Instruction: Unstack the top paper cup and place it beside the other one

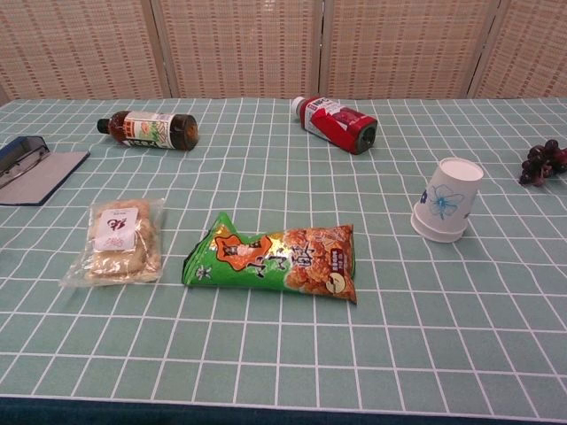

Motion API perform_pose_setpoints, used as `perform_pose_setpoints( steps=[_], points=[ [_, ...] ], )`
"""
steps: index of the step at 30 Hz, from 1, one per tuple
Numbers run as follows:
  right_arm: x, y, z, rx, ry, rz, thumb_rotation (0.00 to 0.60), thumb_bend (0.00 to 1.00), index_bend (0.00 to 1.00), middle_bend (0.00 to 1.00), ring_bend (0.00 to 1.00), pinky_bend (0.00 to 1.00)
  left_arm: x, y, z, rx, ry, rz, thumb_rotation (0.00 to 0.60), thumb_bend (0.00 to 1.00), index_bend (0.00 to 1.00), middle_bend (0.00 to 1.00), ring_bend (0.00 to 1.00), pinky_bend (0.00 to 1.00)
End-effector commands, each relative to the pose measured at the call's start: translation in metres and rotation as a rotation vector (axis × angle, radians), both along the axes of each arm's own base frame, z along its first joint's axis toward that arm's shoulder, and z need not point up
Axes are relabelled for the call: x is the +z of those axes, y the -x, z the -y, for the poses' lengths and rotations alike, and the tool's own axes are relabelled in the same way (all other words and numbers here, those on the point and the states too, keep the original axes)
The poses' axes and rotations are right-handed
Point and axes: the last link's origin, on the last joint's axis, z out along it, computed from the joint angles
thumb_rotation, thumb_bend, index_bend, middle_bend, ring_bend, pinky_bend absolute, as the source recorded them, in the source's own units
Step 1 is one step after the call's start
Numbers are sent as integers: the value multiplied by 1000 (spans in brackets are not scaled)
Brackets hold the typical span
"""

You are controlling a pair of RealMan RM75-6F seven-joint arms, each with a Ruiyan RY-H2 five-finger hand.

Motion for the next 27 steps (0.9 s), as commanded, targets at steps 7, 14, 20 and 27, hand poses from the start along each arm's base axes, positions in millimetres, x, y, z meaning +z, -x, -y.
perform_pose_setpoints(
  steps=[7, 14, 20, 27],
  points=[
    [-1, -3, 2, 11, -3, 10, 600, 268, 0, 0, 0, 0, -3, -1, -1, -6, 7, -4, 600, 403, 228, 190, 148, 170],
    [2, -12, 14, 23, -21, 38, 600, 267, 0, 0, 0, 0, -3, 4, -6, 13, 9, 7, 600, 402, 228, 190, 148, 170],
    [7, -31, 38, 31, -89, 73, 600, 267, 0, 0, 0, 0, 0, 1, -4, 2, 0, 17, 600, 402, 228, 190, 148, 170],
    [-6, -53, 70, 15, -223, 123, 600, 268, 0, 0, 0, 0, 3, -1, -2, -4, -12, 21, 600, 402, 228, 190, 148, 170]
  ],
)
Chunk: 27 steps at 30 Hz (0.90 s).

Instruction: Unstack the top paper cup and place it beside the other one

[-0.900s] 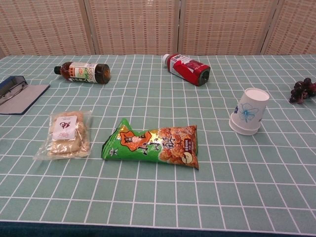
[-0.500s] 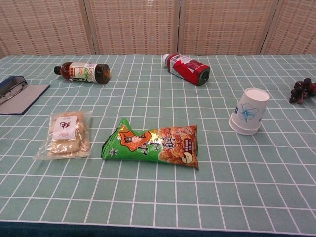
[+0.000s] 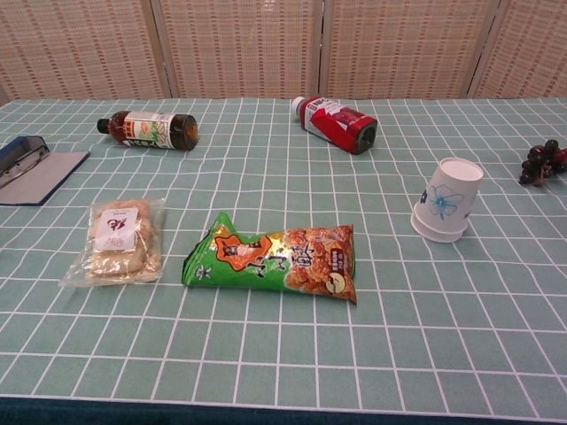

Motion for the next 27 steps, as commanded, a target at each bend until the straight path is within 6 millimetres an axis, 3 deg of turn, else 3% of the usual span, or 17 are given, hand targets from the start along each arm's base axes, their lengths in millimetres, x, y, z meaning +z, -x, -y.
perform_pose_setpoints(
  steps=[1, 13, 27],
  points=[
    [-6, -19, 24, 1, -68, 38, 600, 268, 0, 0, 0, 0, 0, 1, 0, 3, 1, 1, 600, 402, 228, 190, 148, 170],
    [-23, -54, 66, -1, -145, 140, 600, 269, 35, 0, 0, 0, 6, 0, 1, 1, -13, 14, 600, 403, 228, 190, 148, 170],
    [-43, -59, 79, -28, -191, 134, 600, 270, 56, 0, 0, 0, 9, -1, 3, -1, -23, 18, 600, 403, 228, 190, 148, 170]
  ],
)
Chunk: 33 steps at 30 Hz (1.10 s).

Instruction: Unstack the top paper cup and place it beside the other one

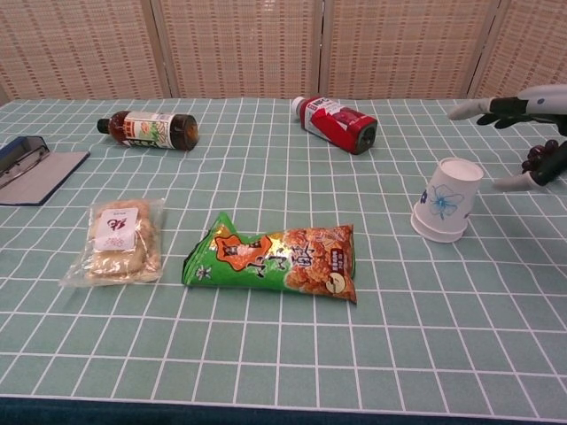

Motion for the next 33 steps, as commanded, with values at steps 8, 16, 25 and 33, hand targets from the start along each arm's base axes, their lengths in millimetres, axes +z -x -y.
perform_pose_setpoints(
  steps=[8, 16, 25, 33],
  points=[
    [-11, -3, 7, -11, -21, 15, 600, 269, 94, 0, 0, 0, 1, -1, 1, -6, -2, 4, 600, 402, 228, 190, 148, 170],
    [-19, -4, 15, -18, -29, 11, 600, 270, 158, 0, 0, 0, 3, -1, 2, -8, -6, 8, 600, 403, 228, 190, 148, 170],
    [-22, -5, 20, -22, -28, 11, 600, 271, 234, 0, 0, 0, 3, -1, 3, -12, -6, 8, 600, 403, 218, 190, 148, 170],
    [-24, -6, 21, -18, -22, 7, 600, 270, 302, 0, 0, 0, 3, -1, 3, -14, -5, 6, 600, 402, 211, 190, 148, 170]
  ],
)
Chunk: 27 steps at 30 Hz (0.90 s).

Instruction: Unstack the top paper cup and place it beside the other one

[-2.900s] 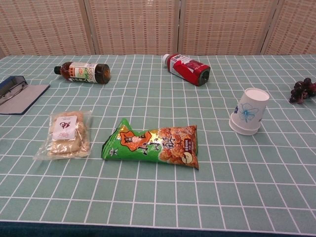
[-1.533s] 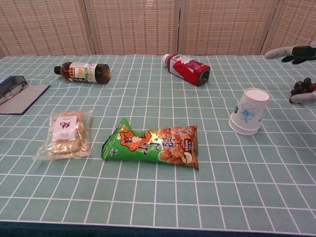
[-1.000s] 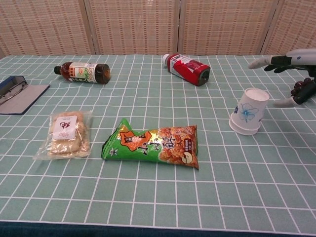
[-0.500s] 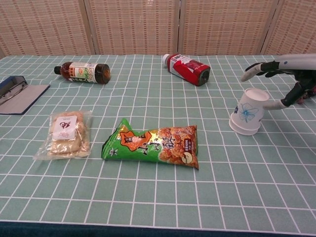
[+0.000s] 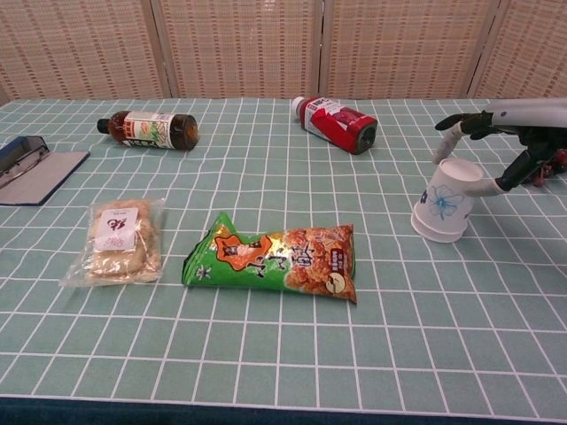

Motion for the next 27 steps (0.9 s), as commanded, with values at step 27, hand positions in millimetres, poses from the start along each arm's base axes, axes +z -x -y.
perform_pose_setpoints(
  steps=[27],
  points=[
    [73, -25, -20, 66, 159, 25, 600, 282, 331, 0, 0, 0, -8, 5, -5, 23, 17, -31, 600, 403, 207, 190, 148, 170]
  ],
)
